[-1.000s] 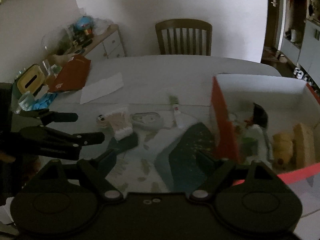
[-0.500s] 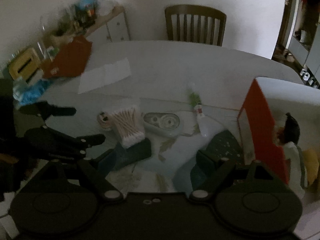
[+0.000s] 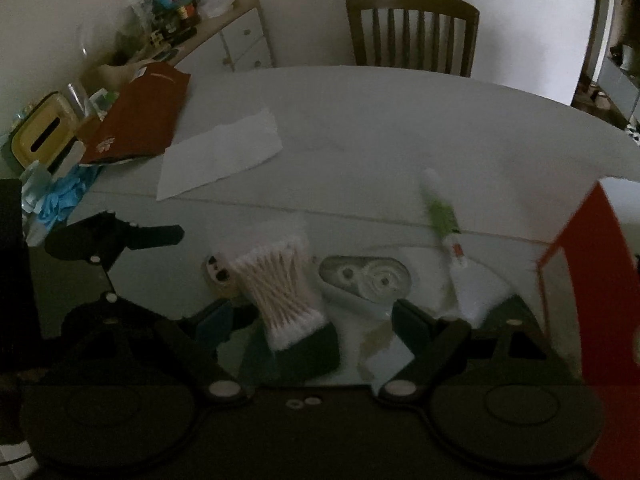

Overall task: Organize objects
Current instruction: 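Grasp the cartoon-face cookie with left tool while right tool grasps the cotton swab bag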

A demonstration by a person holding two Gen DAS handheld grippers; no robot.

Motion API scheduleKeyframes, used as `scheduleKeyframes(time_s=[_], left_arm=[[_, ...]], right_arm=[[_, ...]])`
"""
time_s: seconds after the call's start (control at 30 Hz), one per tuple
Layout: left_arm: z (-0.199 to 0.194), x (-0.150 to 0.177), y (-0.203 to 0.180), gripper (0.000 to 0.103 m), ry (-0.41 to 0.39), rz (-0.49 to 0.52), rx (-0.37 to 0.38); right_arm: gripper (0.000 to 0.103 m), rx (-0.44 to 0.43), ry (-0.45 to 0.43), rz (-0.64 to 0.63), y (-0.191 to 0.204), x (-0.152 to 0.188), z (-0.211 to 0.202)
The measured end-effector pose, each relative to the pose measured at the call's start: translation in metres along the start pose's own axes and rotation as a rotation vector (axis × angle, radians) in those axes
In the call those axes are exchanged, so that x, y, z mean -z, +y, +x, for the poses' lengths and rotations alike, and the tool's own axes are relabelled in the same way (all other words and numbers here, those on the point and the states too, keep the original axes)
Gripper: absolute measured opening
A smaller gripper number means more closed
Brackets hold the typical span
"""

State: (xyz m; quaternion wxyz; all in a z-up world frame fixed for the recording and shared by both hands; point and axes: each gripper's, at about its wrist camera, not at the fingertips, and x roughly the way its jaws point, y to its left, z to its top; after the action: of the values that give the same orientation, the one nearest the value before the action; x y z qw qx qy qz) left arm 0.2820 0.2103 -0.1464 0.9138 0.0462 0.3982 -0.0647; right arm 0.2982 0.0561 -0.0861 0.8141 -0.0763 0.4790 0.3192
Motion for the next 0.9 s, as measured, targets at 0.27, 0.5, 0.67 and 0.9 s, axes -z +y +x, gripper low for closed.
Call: scheduleKeyframes(time_s=[0.27, 0.5, 0.67, 0.9], left_arm=[[0.008, 0.0, -0.002, 0.102, -0.017, 0.01, 0.012], [0.01, 0.001, -0.003, 0.1, -0.031, 0.007, 0.048], [0.011, 0.002, -0.004, 0.079, -0.029, -0.001, 0.077], [0.01, 0.006, -0.001, 0.053, -0.023, -0.043, 0.069]], right_arm=[[0.086, -0.017, 0.029, -0.009, 0.002, -0.01, 0.027], [0.084, -0.014, 0.045, -0.036, 0.003, -0.012, 0.038], [0.078, -0.016, 0.042, -0.063, 0.007, -0.012, 0.04], [0.052, -0.019, 0.034, -0.079, 0.011, -0.015, 0.04]])
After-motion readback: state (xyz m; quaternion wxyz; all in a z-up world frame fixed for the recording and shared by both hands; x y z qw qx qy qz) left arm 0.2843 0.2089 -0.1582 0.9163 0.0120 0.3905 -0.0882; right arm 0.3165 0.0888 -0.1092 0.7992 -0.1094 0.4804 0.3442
